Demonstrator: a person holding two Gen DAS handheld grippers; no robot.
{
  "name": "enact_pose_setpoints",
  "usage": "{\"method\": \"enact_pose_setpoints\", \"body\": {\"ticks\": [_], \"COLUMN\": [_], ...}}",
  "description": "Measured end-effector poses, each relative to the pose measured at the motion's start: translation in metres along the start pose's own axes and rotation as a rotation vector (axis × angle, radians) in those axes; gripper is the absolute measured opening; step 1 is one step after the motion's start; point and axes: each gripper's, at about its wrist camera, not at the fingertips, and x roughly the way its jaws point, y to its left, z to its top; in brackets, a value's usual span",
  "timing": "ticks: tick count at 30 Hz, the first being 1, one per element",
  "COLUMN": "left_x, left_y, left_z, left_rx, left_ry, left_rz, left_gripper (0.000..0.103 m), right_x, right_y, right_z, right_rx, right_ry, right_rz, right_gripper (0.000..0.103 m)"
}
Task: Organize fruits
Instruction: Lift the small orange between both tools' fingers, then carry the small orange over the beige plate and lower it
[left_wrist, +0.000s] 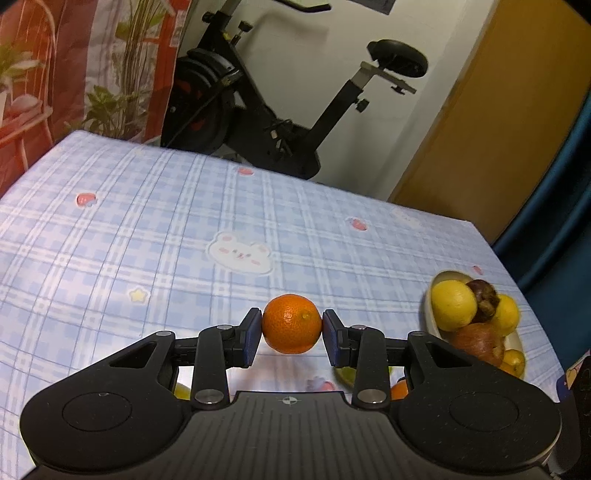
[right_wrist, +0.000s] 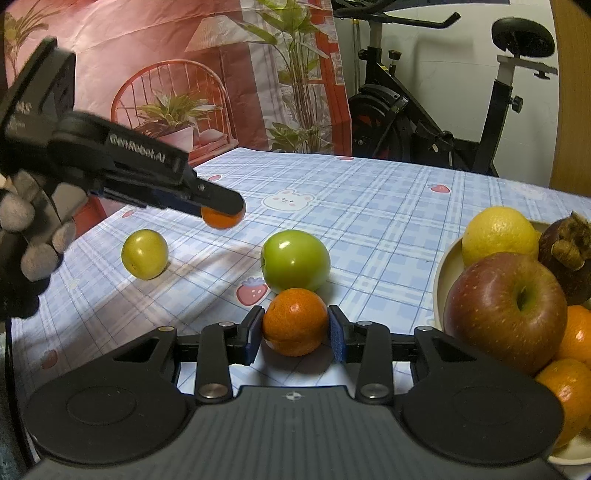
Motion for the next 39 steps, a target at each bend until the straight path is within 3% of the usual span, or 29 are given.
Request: {"method": "enact_pose_setpoints", "body": {"ticks": [5, 9, 16, 22, 34, 39], "left_x": [-0.008, -0.005, 0.021, 0.056, 0.09, 0.092], "left_y": [-0.026, -0.06, -0.131, -0.183, -0.194, -0.196], "left_z": [0.006, 0.011, 0.014, 0.001, -0.007, -0.007], "left_rx": [0.042, 0.101, 0.228, 0.339, 0.396, 0.397], "left_ry": [-0.023, -0.035, -0.007, 0.041, 0.101, 0.113], "left_rz": [-0.032, -0.08, -0.182, -0.231, -0.187, -0.177], "left_gripper": [0.038, 0.038, 0.038, 0.038, 0.038, 0.038], "right_x": [-0.023, -0.048, -0.096, -0.116, -0.12, -0.114], "right_y": [-0.005, -0.017, -0.054, -0.095, -0.126, -0.127], "right_z": [0.005, 0.006, 0.002, -0.016, -0.035, -0.039], "right_rx": [0.031, 0.067, 0.126, 0.214, 0.313, 0.334], "right_ry": [-0.082, -0.142, -0.257, -0.258, -0.265, -0.254], "right_rz": [0.012, -0.026, -0.17, -0.32, -0.338, -0.342], "right_gripper": [0.039, 0.039, 0.039, 0.039, 0.039, 0.045]}}
